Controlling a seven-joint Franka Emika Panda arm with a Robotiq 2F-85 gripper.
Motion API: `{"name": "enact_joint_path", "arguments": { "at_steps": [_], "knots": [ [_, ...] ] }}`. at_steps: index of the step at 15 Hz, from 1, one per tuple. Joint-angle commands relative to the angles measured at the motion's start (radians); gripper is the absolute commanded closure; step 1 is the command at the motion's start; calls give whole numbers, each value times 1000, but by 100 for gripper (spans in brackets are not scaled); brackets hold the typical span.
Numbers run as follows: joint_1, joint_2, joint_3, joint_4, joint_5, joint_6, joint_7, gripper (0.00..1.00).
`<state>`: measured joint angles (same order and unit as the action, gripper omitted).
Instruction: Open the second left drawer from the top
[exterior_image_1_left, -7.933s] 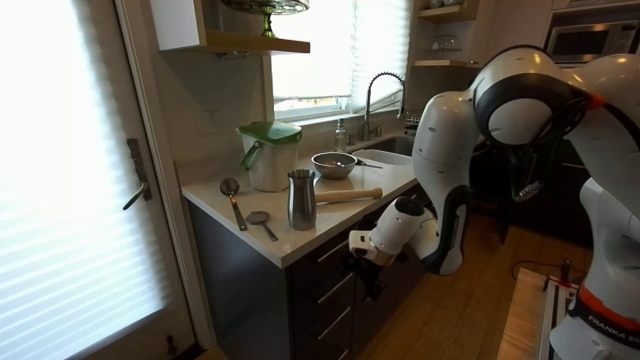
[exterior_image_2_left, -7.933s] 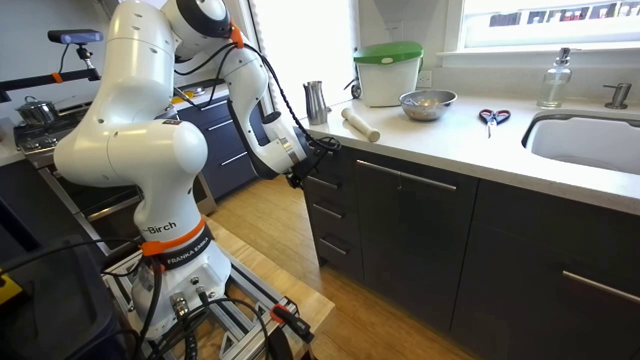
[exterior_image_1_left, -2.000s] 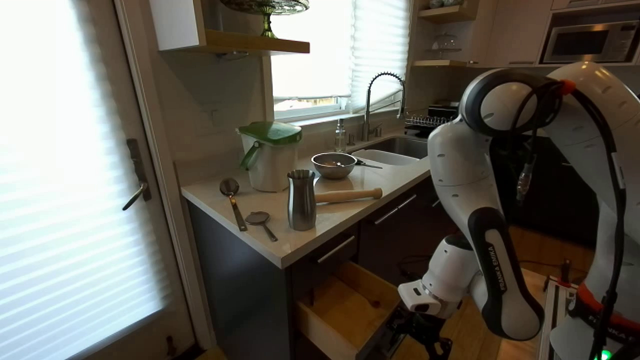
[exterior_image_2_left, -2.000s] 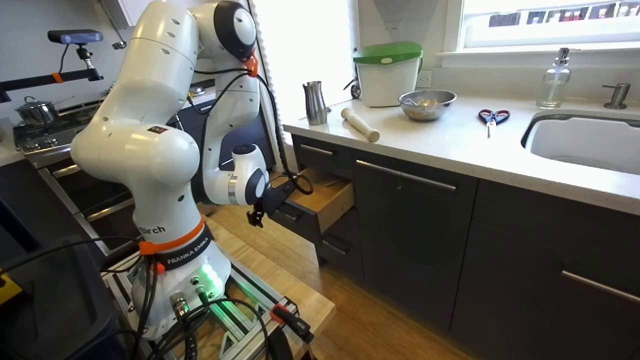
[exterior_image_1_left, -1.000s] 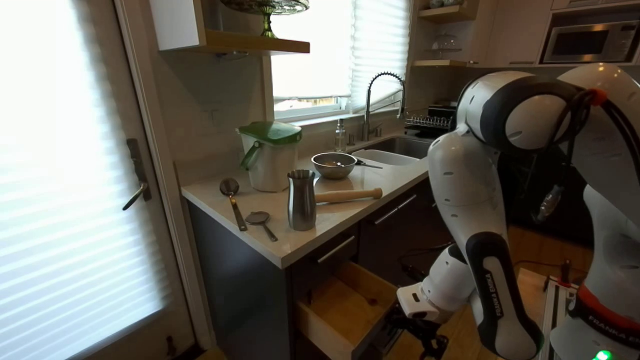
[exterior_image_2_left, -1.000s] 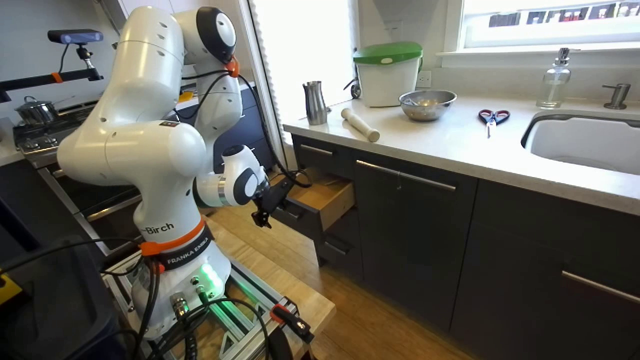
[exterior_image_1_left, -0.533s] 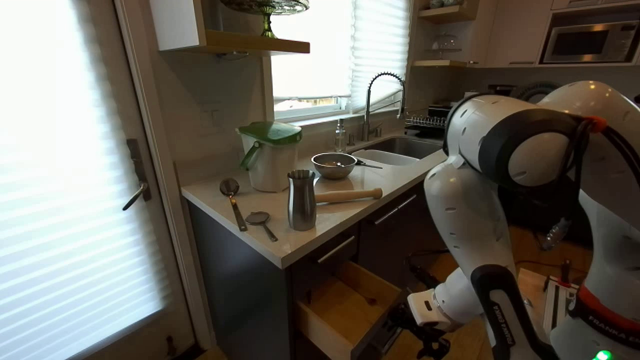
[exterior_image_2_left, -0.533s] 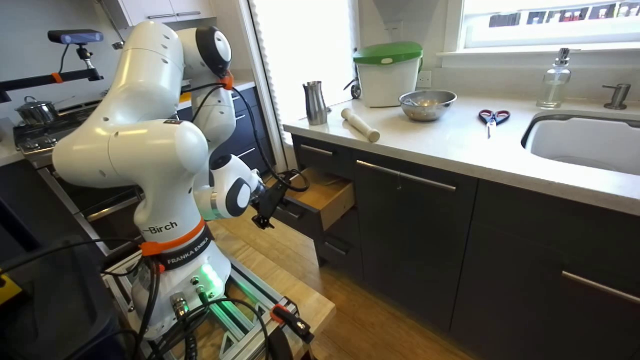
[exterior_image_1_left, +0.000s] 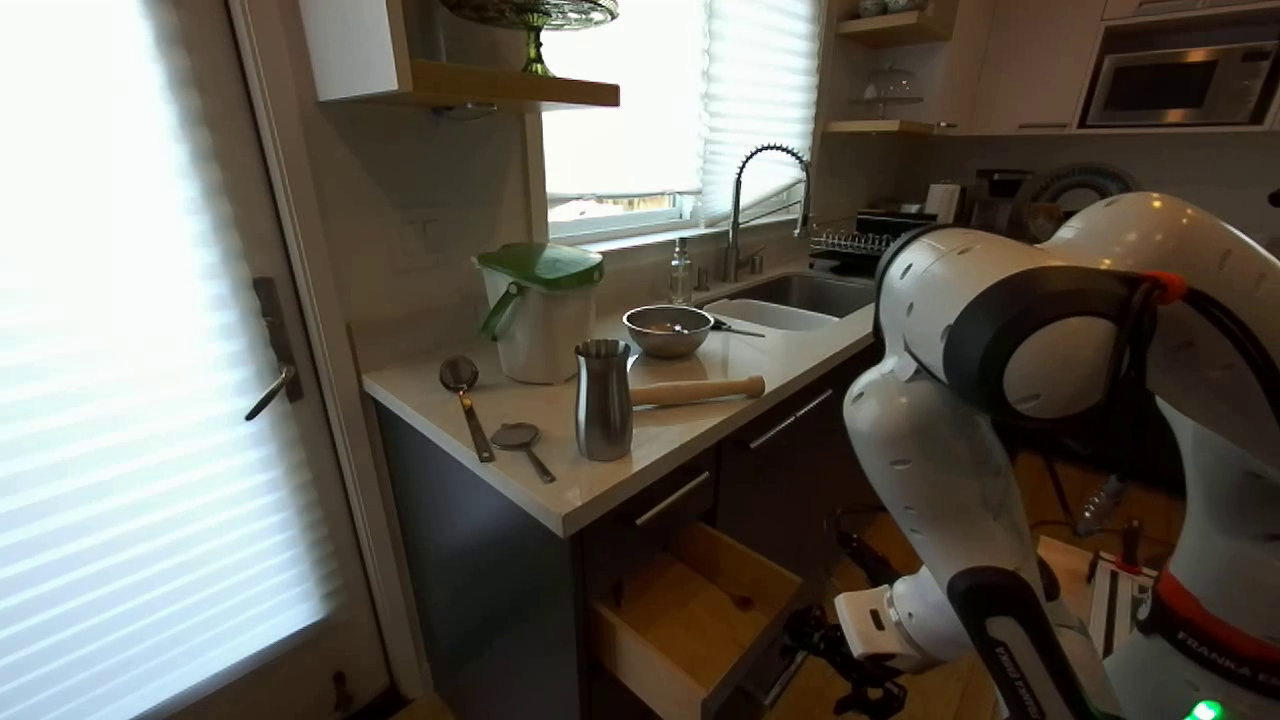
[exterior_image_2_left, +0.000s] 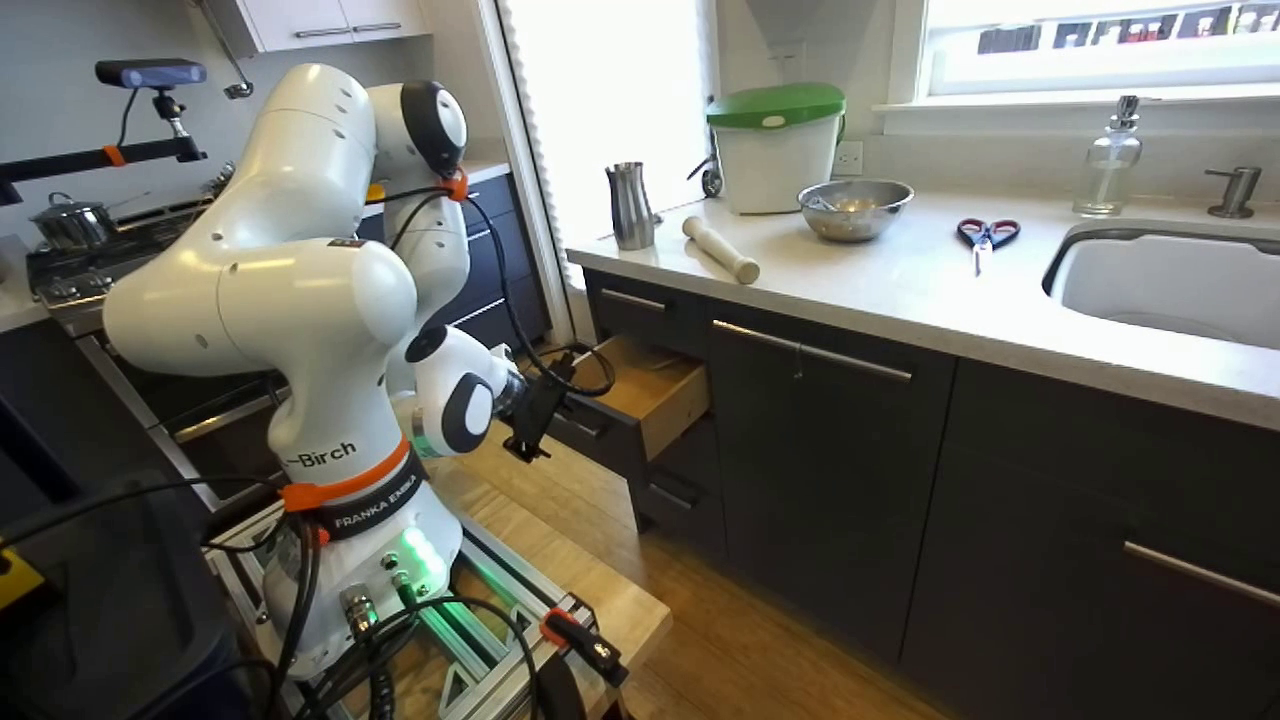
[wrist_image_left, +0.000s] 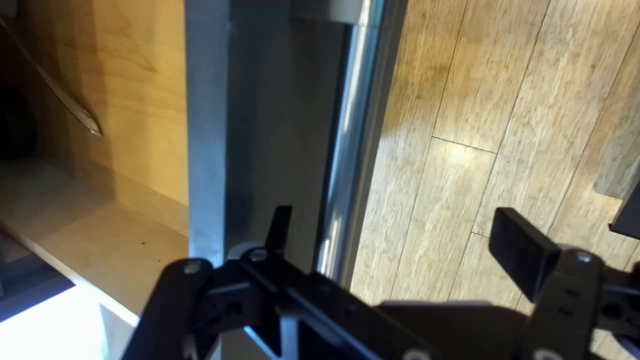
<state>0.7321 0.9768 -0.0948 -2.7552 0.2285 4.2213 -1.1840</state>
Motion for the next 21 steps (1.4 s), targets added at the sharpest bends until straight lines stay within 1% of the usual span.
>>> {"name": "enact_joint_path", "arguments": {
  "at_steps": [1, 4, 6, 8, 9, 10, 11, 13, 15, 16, 17, 18, 19, 20, 21],
  "knots": [
    [91, -42, -23, 5, 62, 0, 58, 0],
    [128, -52, -28, 12, 72, 2, 98, 0],
    [166, -87, -46, -9, 53, 2, 145, 0],
    [183, -89, -49, 8, 43, 2, 189, 0],
    [200, -107, -58, -4, 38, 2, 218, 0],
    [181, -116, -50, -4, 16, 2, 271, 0],
    [155, -124, -41, 1, -30, 2, 334, 0],
    [149, -161, -55, -2, -114, 2, 441, 0],
    [123, -204, -65, -5, -201, 1, 536, 0],
    [43, -234, -10, -4, -212, 1, 523, 0],
    [19, -244, -4, -5, -227, 0, 565, 0],
    [-21, -260, 10, -4, -261, -1, 595, 0],
    [-66, -230, 26, -4, -271, -2, 635, 0],
    [-116, -202, 39, 12, -299, 24, 669, 0],
    [-151, -181, 45, 11, -285, 25, 692, 0]
  ]
}}
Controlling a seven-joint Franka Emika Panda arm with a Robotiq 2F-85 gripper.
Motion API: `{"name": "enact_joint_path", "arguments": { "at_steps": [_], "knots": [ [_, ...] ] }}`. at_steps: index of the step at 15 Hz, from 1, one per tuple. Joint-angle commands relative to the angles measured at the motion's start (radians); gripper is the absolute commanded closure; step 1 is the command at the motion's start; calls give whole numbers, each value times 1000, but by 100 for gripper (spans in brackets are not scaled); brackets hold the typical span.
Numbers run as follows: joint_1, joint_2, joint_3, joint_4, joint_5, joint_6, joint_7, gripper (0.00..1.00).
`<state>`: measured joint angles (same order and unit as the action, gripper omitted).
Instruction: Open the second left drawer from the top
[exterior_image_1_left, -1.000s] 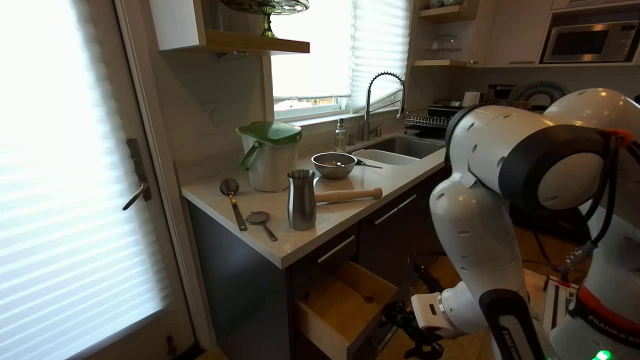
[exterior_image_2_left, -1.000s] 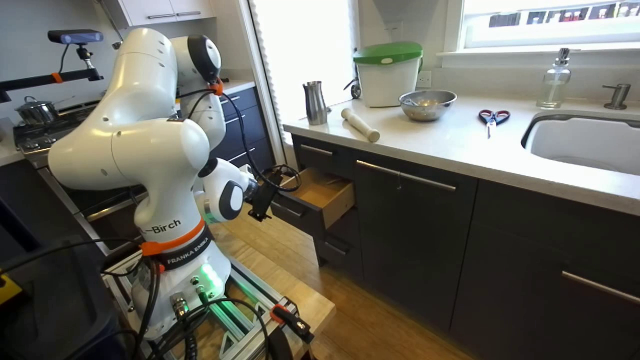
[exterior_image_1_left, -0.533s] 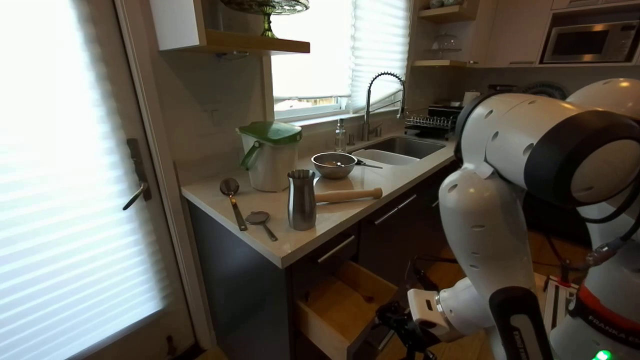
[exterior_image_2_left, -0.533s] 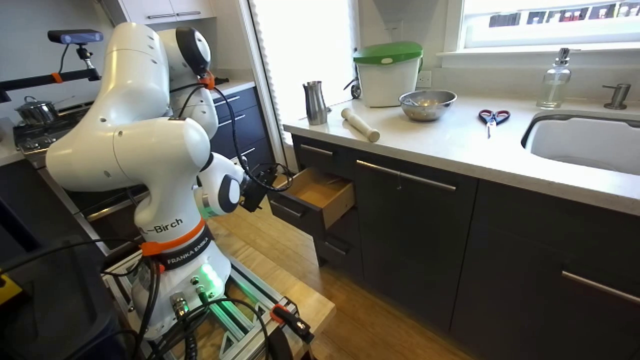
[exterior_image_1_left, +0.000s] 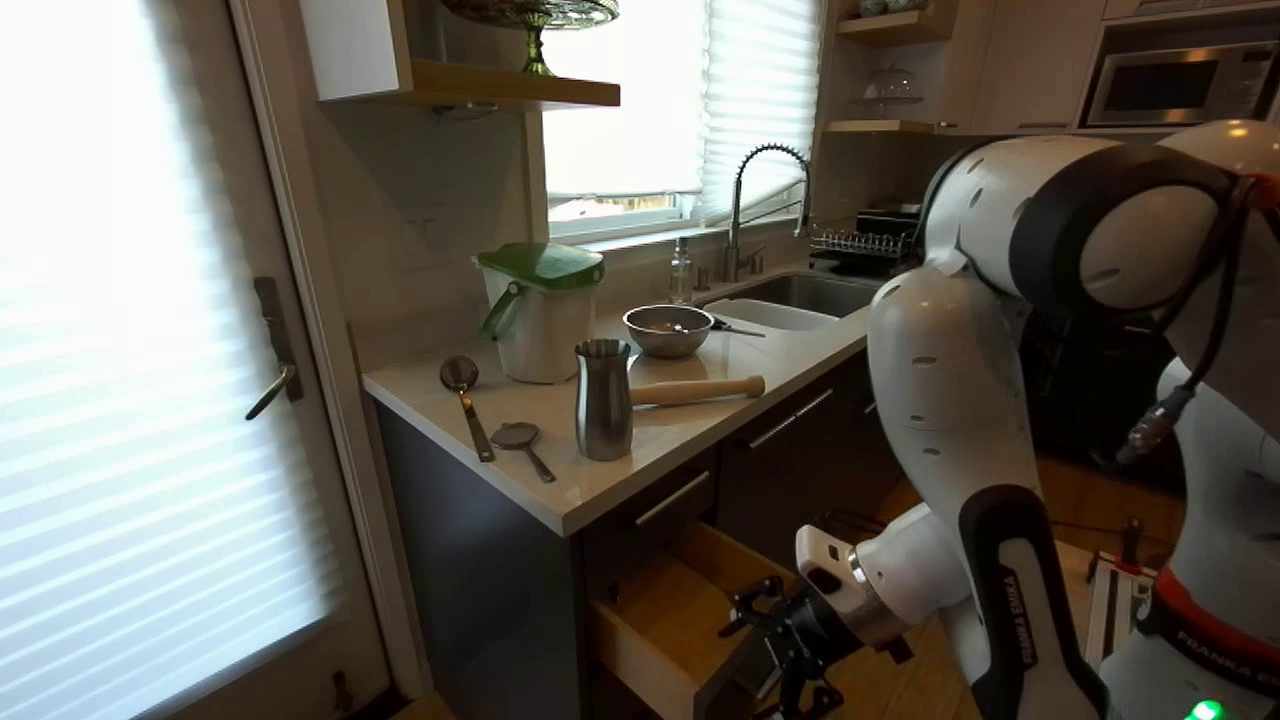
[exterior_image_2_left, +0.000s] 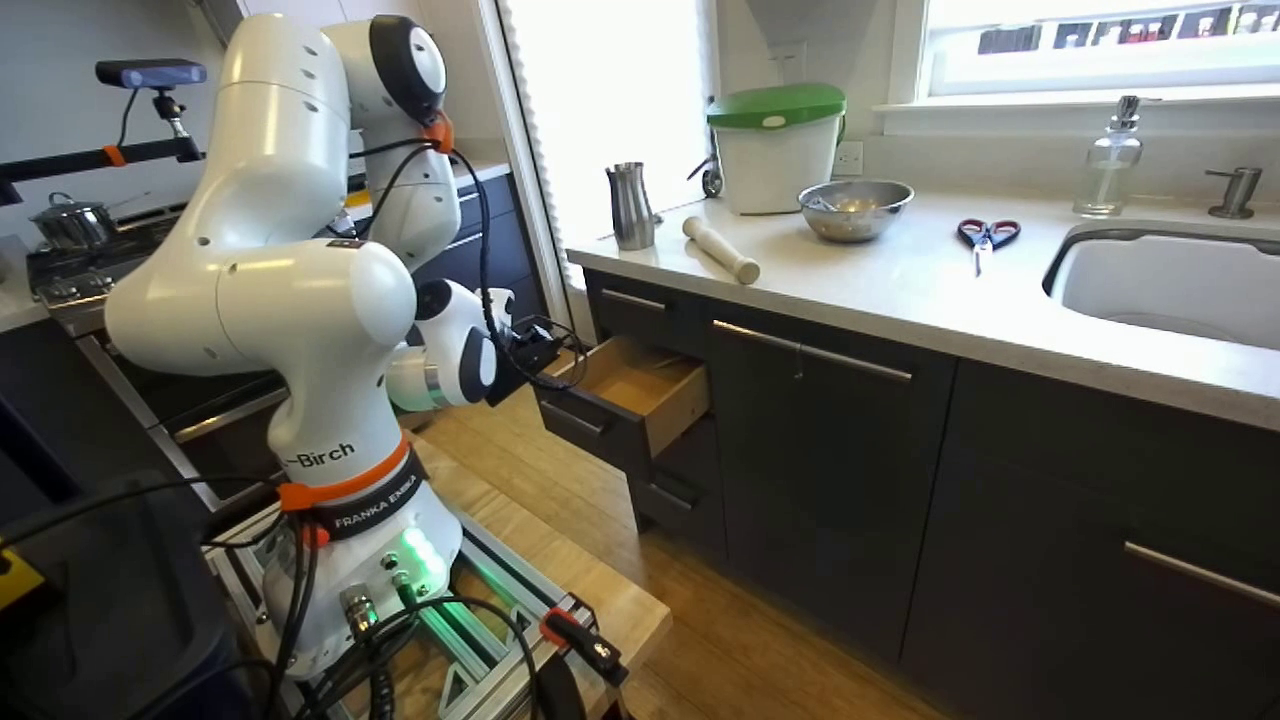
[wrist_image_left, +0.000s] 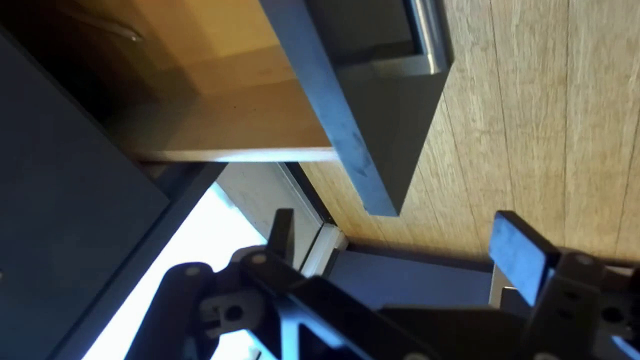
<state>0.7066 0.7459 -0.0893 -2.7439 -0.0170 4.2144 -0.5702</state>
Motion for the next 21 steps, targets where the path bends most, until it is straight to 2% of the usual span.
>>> {"name": "enact_joint_path", "arguments": {
  "at_steps": [1, 2, 5, 12, 17, 21],
  "knots": [
    [-164, 78, 43, -1, -36, 31, 96, 0],
    [-117, 16, 47, -3, -3, -2, 25, 0],
    [-186, 56, 56, -2, -10, -1, 40, 0],
    [-187, 61, 66, -1, -10, -1, 54, 0],
    [-233, 38, 87, -15, -51, 14, 78, 0],
    [-327, 14, 114, -11, -177, 13, 130, 0]
  ]
}}
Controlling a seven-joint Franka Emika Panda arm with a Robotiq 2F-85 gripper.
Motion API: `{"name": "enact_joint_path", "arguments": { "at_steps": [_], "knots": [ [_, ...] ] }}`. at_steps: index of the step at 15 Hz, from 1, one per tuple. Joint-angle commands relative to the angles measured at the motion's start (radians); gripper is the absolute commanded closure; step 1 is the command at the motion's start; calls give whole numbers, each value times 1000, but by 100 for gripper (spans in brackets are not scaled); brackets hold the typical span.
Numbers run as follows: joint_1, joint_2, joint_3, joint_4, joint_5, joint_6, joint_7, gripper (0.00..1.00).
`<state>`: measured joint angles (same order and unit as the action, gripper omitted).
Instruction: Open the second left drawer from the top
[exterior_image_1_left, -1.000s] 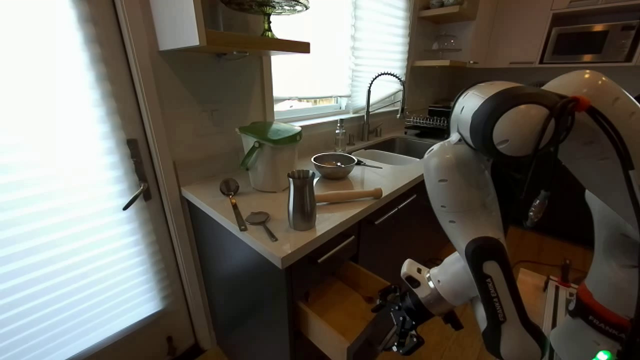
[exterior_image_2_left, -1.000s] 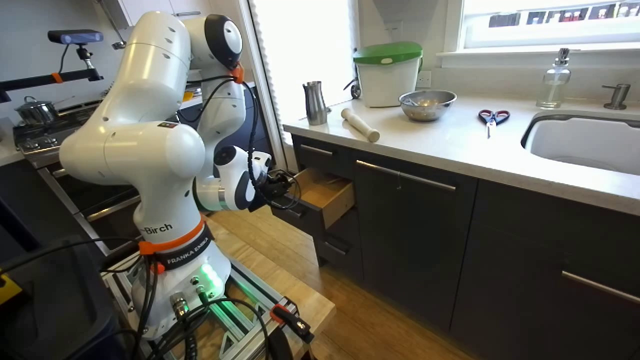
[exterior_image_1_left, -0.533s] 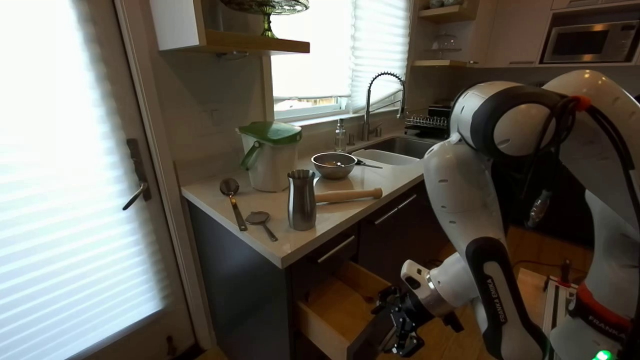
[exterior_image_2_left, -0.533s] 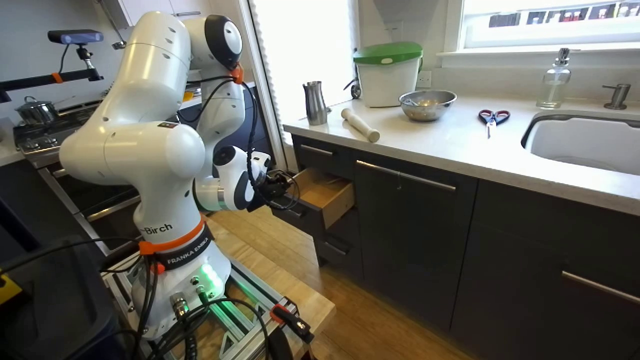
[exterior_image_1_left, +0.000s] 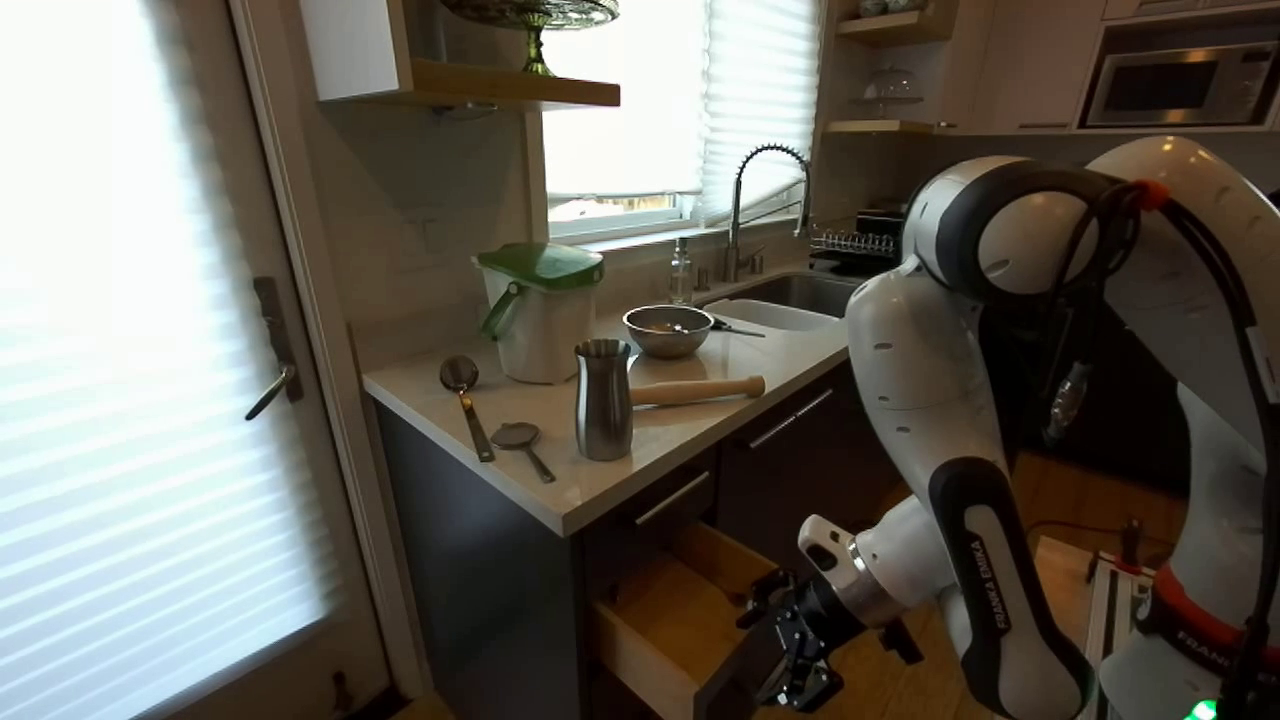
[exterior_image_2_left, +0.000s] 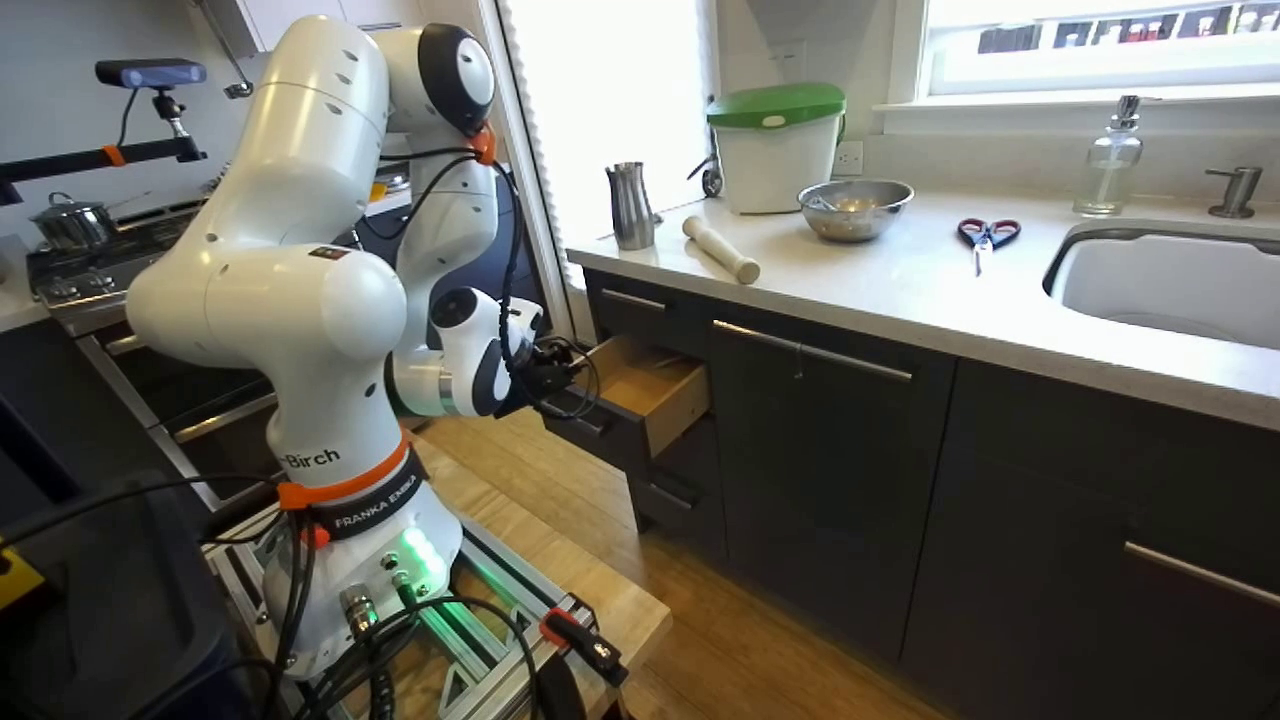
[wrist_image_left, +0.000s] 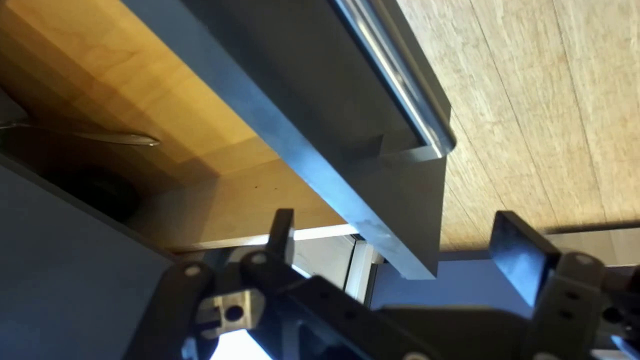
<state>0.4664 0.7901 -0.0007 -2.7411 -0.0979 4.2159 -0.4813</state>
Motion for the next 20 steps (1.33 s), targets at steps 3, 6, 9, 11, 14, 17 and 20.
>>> {"name": "enact_joint_path", "arguments": {
  "at_steps": [3, 6, 9, 11, 14, 17, 20],
  "knots": [
    [-195, -56, 48, -15, -231, 10, 123, 0],
    [-311, -61, 73, -13, -349, 11, 224, 0],
    [-404, -41, 100, -2, -387, -9, 349, 0],
    [-447, -43, 119, -2, -369, -19, 423, 0],
    [-506, -38, 153, -2, -368, -8, 540, 0],
    [-542, -44, 185, -2, -348, -38, 651, 0],
    [-541, -64, 213, -1, -263, -100, 736, 0]
  ]
}}
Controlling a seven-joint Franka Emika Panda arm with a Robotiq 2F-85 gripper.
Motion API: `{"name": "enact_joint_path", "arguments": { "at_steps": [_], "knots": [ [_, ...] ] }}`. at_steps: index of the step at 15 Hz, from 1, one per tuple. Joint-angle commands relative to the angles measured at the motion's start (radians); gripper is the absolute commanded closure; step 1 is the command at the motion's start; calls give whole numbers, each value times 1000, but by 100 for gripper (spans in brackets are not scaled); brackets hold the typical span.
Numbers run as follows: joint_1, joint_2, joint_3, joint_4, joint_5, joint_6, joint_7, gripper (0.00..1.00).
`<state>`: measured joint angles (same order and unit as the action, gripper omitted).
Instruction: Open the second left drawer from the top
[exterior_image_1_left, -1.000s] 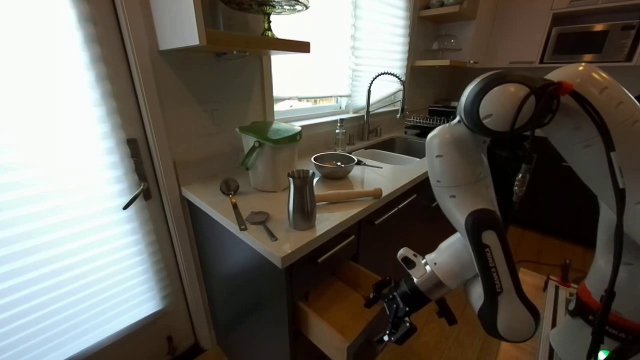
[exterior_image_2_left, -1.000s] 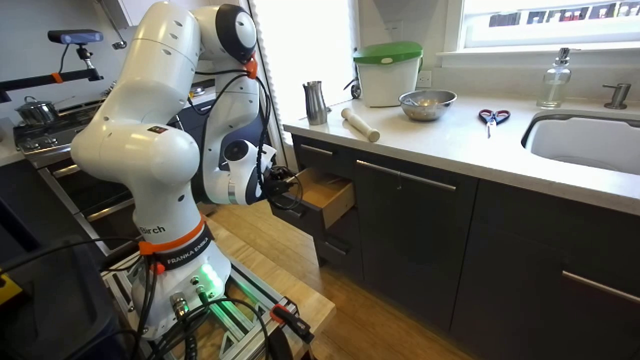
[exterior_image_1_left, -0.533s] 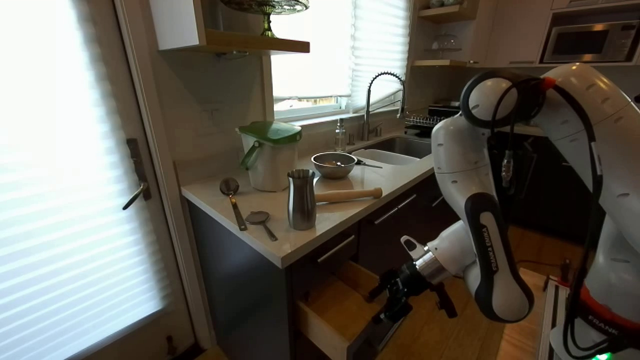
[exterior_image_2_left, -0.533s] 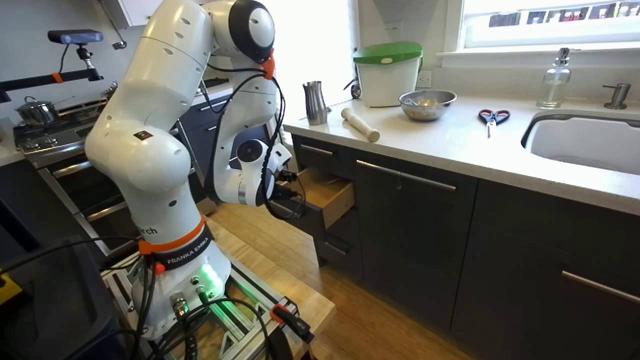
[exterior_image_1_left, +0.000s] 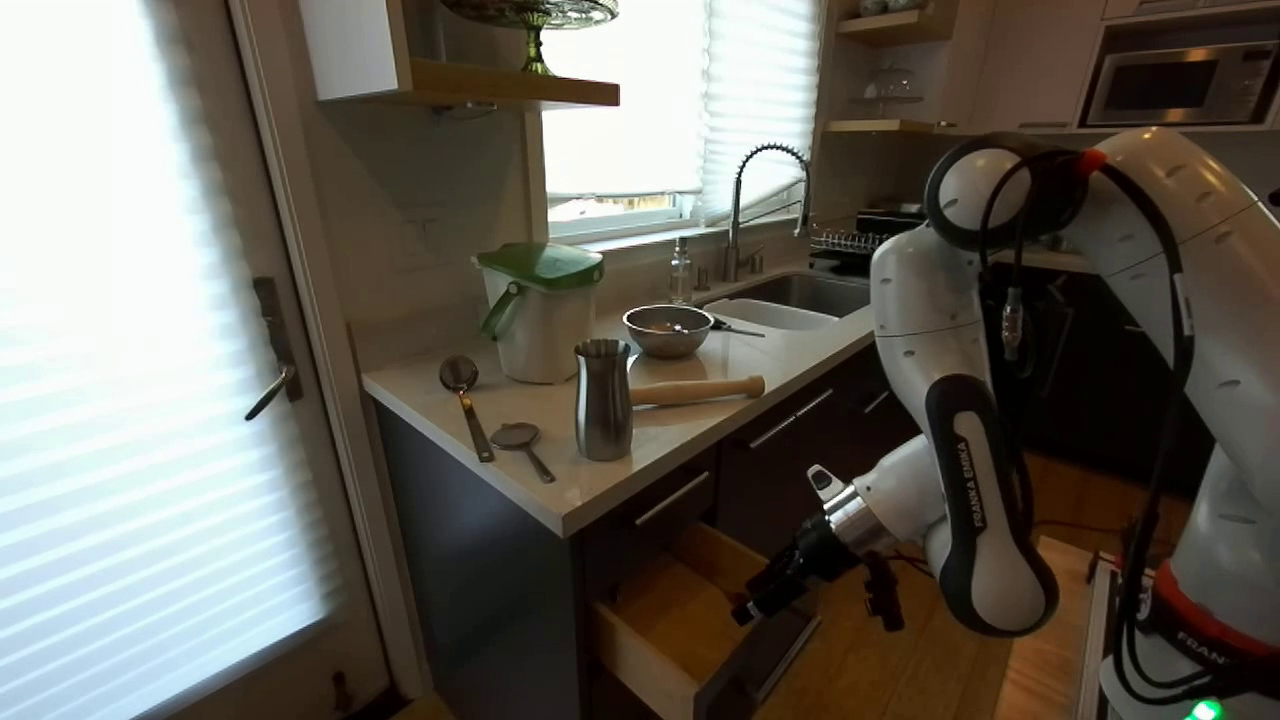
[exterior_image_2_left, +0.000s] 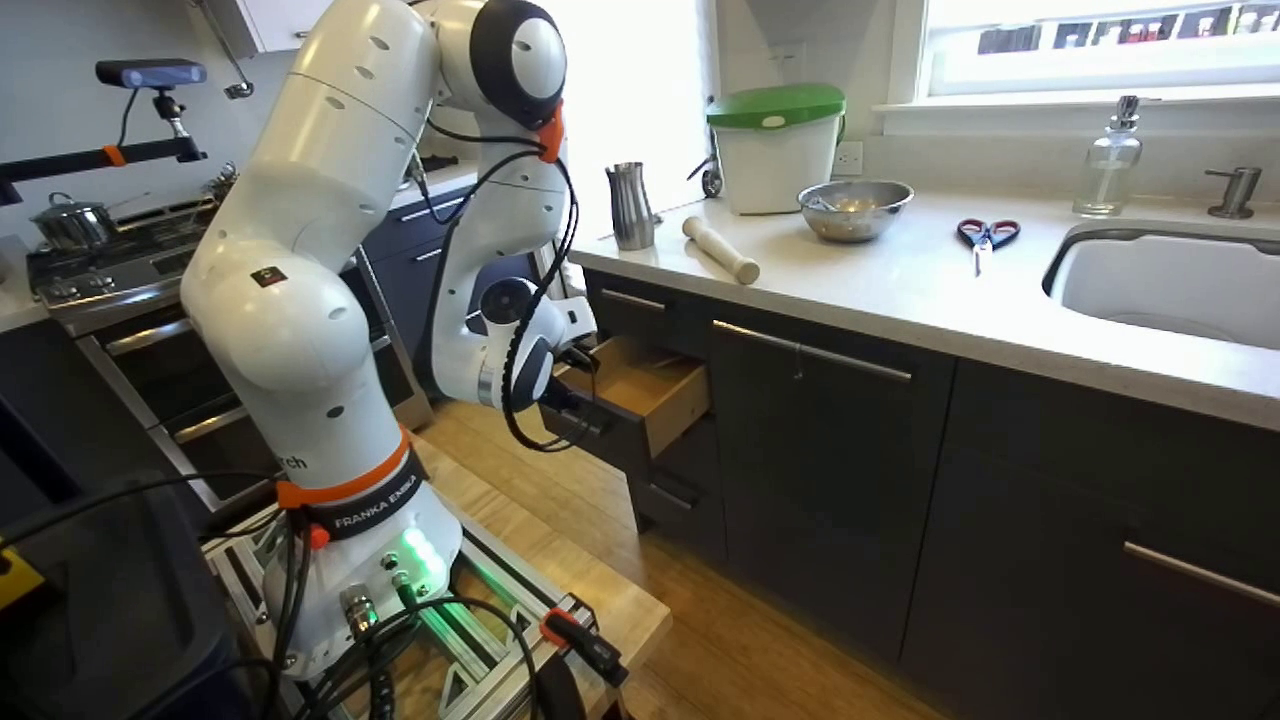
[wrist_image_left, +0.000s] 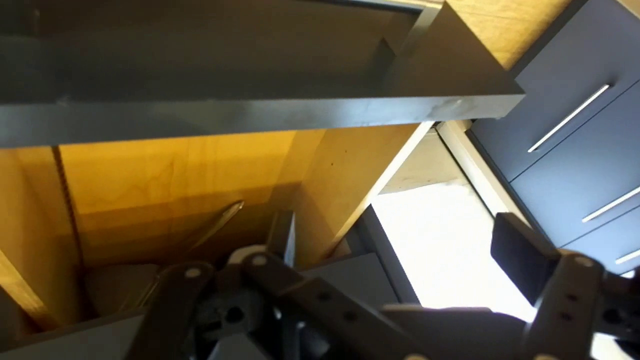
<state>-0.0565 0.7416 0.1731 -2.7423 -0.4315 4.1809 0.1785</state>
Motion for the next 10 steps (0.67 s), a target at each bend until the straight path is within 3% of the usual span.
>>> {"name": "enact_joint_path", "arguments": {
  "at_steps": [1, 5, 10],
  "knots": [
    [-14, -22, 47, 1, 106, -87, 95, 0],
    [-2, -46, 83, 12, 220, -165, 147, 0],
    [-7, -67, 118, 30, 252, -249, 191, 0]
  ]
}}
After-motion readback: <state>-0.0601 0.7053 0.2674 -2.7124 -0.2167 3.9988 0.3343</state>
